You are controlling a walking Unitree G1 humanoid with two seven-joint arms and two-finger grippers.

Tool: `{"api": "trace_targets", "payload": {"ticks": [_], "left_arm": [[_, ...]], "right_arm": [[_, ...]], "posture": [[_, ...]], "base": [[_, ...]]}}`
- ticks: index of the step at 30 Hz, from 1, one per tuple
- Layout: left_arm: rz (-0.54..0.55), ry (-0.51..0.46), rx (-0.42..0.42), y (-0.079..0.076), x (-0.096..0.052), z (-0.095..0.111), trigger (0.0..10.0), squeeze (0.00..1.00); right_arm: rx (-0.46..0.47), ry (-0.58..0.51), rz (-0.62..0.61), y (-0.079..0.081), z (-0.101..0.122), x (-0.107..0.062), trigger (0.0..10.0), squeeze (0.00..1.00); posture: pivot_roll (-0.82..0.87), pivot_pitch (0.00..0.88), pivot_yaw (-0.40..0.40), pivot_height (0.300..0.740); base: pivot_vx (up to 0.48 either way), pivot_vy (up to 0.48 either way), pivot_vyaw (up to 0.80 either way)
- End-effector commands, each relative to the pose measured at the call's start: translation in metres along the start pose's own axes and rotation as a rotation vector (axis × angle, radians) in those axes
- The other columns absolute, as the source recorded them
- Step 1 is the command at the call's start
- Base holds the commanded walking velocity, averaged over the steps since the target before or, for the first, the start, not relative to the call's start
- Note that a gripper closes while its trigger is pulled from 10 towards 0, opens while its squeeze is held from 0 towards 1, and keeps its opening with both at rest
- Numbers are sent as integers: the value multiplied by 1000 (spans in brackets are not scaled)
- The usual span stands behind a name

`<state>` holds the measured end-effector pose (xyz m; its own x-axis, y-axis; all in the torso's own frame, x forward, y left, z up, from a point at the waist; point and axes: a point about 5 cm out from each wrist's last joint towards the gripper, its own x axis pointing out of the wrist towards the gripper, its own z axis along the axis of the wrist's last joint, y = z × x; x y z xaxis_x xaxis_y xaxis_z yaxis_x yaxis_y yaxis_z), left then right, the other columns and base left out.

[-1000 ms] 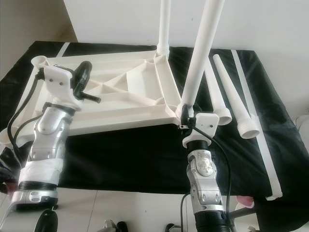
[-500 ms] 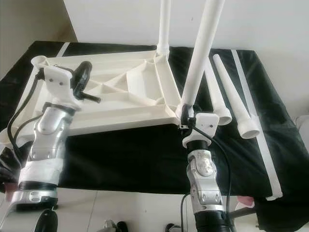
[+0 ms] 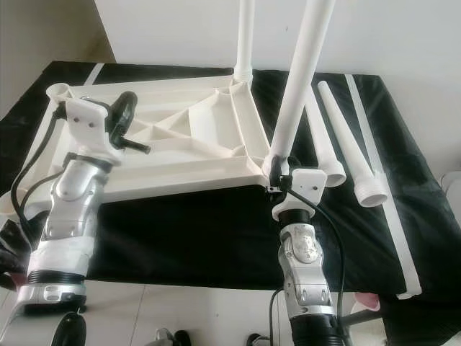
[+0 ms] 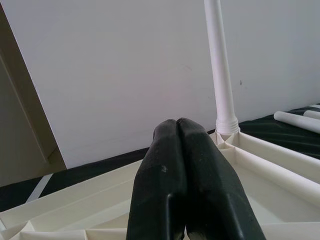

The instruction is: Building children table

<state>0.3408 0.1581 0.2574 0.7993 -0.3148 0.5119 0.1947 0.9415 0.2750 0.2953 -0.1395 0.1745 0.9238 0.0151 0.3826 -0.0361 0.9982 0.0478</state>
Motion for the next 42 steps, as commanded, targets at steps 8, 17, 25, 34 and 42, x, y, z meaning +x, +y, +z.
{"api": "trace_targets", "payload": {"ticks": [8,17,25,34,42], "left_arm": [[59,10,0,3,1,-1,10000,0],[51,15,-1,2,1,-3,10000,0],[50,18,10,5,0,-2,10000,0],[59,30,8,3,-4,-5,10000,0],[52,30,7,1,-4,-5,10000,0]], "right_arm": [[8,0,-1,1,0,0,10000,0],[10,-7,-8,1,1,1,10000,0],[21,-3,1,5,-1,1,10000,0],[18,4,25,6,-2,2,10000,0],[20,7,30,7,-3,1,10000,0]], "posture": [[-100,172,26,740],[-86,169,45,740],[-60,165,31,740],[-58,156,16,740],[-60,144,18,740]], "base": [[0,0,0],[0,0,0],[0,0,0],[0,0,0],[0,0,0]]}}
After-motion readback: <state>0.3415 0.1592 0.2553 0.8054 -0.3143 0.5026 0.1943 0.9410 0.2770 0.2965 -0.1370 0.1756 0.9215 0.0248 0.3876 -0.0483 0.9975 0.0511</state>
